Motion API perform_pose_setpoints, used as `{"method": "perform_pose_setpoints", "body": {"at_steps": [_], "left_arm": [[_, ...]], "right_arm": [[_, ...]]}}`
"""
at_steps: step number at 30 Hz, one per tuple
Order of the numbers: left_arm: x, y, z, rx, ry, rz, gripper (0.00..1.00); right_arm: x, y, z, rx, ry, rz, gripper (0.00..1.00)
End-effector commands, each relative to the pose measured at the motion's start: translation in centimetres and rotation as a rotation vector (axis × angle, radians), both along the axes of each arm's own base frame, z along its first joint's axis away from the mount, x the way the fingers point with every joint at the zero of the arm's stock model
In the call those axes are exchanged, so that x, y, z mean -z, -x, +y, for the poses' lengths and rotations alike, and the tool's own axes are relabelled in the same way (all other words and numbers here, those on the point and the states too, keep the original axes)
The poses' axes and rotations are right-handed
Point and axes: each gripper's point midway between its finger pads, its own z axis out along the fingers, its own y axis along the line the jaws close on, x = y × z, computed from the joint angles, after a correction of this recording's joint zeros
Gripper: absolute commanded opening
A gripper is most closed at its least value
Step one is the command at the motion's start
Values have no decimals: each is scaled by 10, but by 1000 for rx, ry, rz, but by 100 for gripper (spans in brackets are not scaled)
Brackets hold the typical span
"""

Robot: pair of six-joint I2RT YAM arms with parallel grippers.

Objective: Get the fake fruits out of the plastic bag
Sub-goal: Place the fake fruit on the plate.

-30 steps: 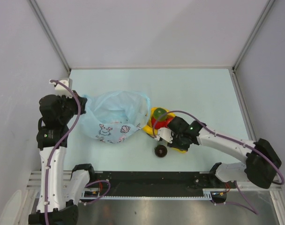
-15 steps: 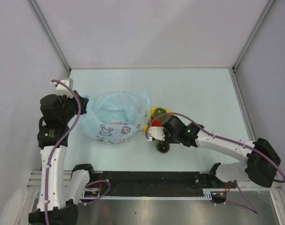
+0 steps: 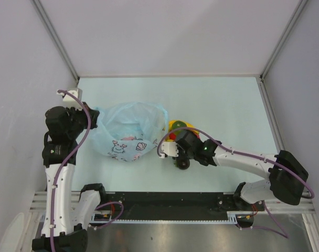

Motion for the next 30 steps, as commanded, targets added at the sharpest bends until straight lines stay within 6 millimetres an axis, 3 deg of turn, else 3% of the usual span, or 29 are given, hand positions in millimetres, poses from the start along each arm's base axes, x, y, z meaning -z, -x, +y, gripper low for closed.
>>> {"method": "perform_pose_setpoints", "body": {"at_steps": [1, 8, 17, 22, 25, 27, 30], "left_arm": [[-7, 2, -1, 3, 15, -22, 0], [-7, 2, -1, -1, 15, -28, 0], [-6, 2, -1, -2, 18, -30, 0], [-5, 2, -2, 2, 20, -27, 0], [-5, 3, -2, 3, 21, -29, 0], [-3, 2, -2, 4, 26, -25, 0], [-3, 2, -2, 4, 30, -27, 0]], "right_arm": [[-12, -7, 9, 2, -22, -42, 40], [-12, -10, 2, 22, 7, -61, 69], [-29, -4, 0, 18, -20, -84, 72], [-67, 4, 7, 4, -129, -118, 75], [-70, 24, 10, -59, -155, -44, 73], [-62, 41, 8, -106, -148, 36, 72], [-49, 50, 8, -98, -131, 108, 69]]}}
